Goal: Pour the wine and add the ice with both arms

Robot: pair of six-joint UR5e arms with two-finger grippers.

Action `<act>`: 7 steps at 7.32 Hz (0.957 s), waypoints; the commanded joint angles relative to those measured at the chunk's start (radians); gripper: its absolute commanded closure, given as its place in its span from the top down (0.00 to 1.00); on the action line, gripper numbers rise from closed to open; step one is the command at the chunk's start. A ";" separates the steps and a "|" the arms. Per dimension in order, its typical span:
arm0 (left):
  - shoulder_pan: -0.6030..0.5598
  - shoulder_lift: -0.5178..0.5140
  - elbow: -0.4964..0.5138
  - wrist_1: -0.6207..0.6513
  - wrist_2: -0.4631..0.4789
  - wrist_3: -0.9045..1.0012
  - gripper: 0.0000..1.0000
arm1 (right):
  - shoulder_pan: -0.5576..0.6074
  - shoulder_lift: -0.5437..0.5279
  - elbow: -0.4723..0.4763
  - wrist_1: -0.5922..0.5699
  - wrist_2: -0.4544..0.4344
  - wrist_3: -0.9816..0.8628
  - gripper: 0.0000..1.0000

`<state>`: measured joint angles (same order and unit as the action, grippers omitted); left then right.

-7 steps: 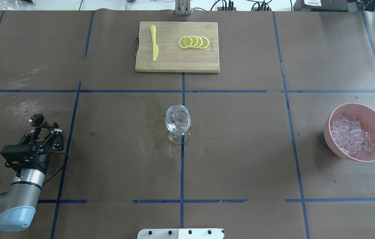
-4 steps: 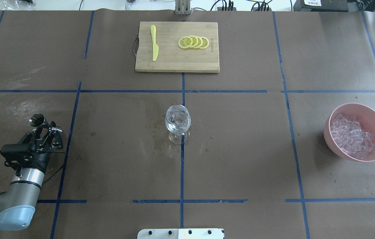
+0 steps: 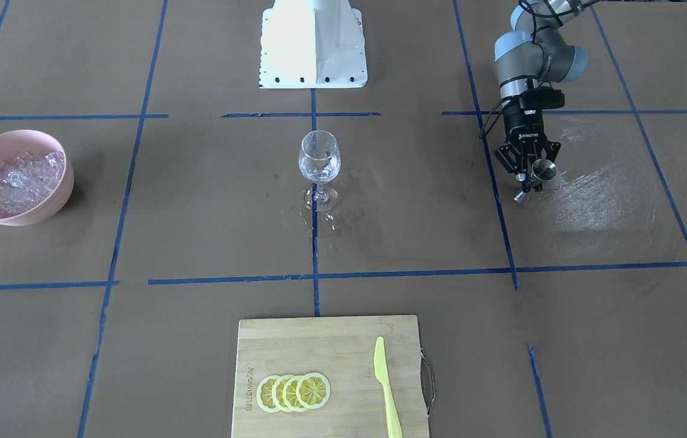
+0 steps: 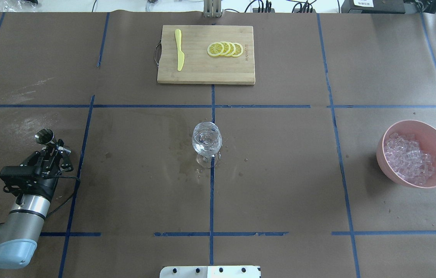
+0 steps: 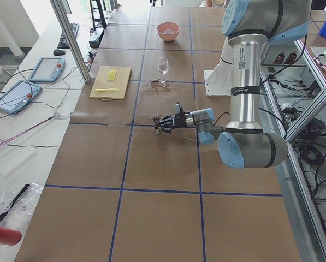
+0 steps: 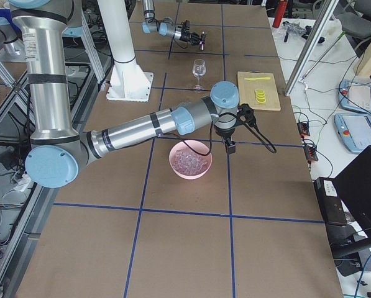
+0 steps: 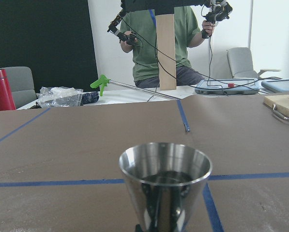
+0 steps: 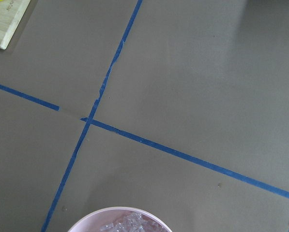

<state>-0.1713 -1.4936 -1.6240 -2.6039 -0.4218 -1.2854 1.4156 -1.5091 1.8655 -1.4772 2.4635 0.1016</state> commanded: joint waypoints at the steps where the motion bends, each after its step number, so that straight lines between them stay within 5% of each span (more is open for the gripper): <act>1: -0.026 -0.014 -0.002 -0.250 -0.059 0.223 0.00 | 0.000 0.003 0.000 0.000 0.000 0.010 1.00; 7: -0.017 -0.248 -0.195 -0.255 -0.066 0.569 0.00 | -0.001 0.001 0.001 0.000 0.003 0.010 1.00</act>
<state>-0.1950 -1.6987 -1.7860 -2.8636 -0.4869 -0.7558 1.4154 -1.5078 1.8693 -1.4768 2.4677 0.1114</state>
